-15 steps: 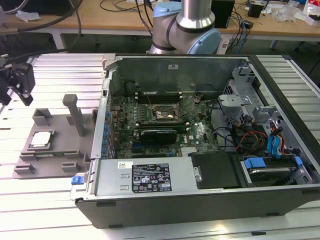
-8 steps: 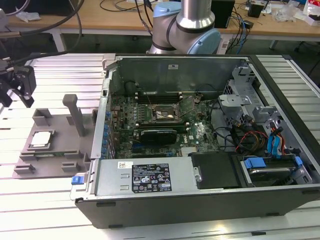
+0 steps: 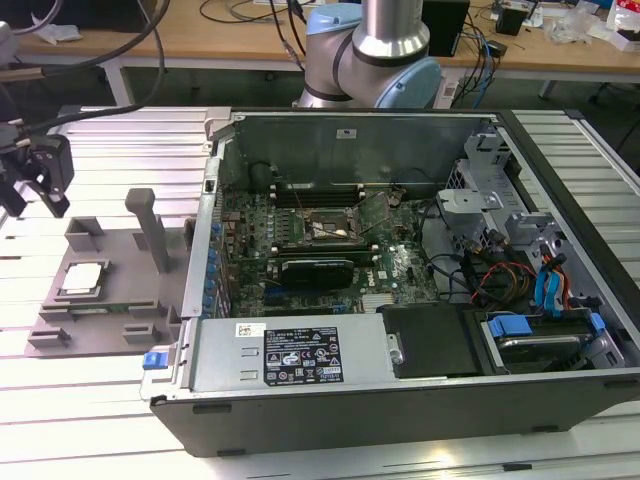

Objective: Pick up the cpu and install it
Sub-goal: 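Pick up the cpu and move it towards the insertion slot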

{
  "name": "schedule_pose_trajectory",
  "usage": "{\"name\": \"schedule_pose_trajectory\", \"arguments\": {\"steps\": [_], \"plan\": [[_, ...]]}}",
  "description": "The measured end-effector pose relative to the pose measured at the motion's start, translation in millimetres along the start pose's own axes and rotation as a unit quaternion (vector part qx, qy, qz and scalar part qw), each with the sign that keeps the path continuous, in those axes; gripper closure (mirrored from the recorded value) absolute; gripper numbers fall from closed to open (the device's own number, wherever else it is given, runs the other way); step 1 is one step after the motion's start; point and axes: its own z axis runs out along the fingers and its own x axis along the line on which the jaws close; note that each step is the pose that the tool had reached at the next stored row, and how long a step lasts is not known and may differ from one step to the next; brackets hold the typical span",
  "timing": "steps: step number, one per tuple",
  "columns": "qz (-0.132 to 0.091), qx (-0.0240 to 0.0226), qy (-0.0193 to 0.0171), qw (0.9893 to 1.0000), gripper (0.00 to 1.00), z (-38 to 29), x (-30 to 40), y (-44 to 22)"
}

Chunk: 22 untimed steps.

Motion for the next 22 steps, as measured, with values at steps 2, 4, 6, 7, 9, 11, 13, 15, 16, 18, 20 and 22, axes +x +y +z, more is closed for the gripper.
{"name": "schedule_pose_trajectory", "arguments": {"steps": [2, 4, 6, 7, 9, 11, 13, 15, 16, 18, 20, 22], "plan": [[0.0, 0.0, 0.0, 1.0, 0.45, 1.2, 0.0, -0.1], [0.0, 0.0, 0.0, 1.0, 0.45, 2.7, 0.1, -0.1], [0.0, 0.0, 0.0, 1.0, 0.45, 4.2, 0.1, -0.2], [0.0, 0.0, 0.0, 1.0, 0.45, 4.7, 0.1, -0.2], [0.0, 0.0, 0.0, 1.0, 0.45, 6.2, 0.1, -0.2], [0.0, 0.0, 0.0, 1.0, 0.45, 8.3, 0.1, -0.3], [0.0, 0.0, 0.0, 1.0, 0.45, 10.1, 0.2, -0.4], [0.0, 0.0, 0.0, 1.0, 0.45, 12.0, 0.2, -0.5], [0.0, 0.0, 0.0, 1.0, 0.45, 12.8, 0.2, -0.5], [0.0, 0.0, 0.0, 1.0, 0.45, 14.5, 0.2, -0.6], [0.0, 0.0, 0.0, 1.0, 0.45, 18.2, 0.3, -0.7], [0.0, 0.0, 0.0, 1.0, 0.45, 20.8, 0.3, -0.8]]}}
